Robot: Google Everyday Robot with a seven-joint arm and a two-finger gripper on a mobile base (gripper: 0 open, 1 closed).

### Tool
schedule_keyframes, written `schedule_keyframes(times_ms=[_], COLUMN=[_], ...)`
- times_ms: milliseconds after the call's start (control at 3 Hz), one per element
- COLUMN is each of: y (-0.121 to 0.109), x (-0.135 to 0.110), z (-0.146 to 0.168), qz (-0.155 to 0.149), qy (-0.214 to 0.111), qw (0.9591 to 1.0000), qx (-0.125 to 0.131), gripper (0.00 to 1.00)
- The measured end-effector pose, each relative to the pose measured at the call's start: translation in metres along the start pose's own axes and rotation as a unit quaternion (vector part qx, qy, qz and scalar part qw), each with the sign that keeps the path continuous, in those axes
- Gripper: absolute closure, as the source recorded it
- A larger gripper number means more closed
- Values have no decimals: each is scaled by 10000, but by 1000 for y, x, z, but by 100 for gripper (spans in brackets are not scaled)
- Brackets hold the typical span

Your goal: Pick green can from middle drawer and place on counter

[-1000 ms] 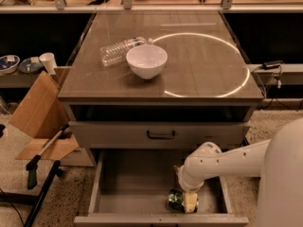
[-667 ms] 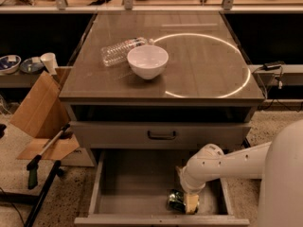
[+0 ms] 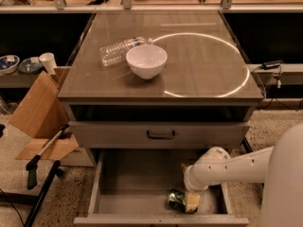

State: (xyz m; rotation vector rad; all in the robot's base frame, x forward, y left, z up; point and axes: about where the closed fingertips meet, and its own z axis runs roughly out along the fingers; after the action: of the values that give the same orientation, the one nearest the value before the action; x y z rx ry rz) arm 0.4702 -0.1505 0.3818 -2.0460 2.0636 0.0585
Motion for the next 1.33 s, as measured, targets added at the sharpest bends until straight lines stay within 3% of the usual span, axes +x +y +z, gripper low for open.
schedule_keyframes(times_ms=[333, 667, 1333], y=[-1, -1, 3], x=[-3, -4, 4], z=[7, 19, 32], qz=[30, 56, 183], qy=[-11, -68, -200], qw=[10000, 9998, 9992], qx=[-55, -156, -281], gripper=[3, 20, 67])
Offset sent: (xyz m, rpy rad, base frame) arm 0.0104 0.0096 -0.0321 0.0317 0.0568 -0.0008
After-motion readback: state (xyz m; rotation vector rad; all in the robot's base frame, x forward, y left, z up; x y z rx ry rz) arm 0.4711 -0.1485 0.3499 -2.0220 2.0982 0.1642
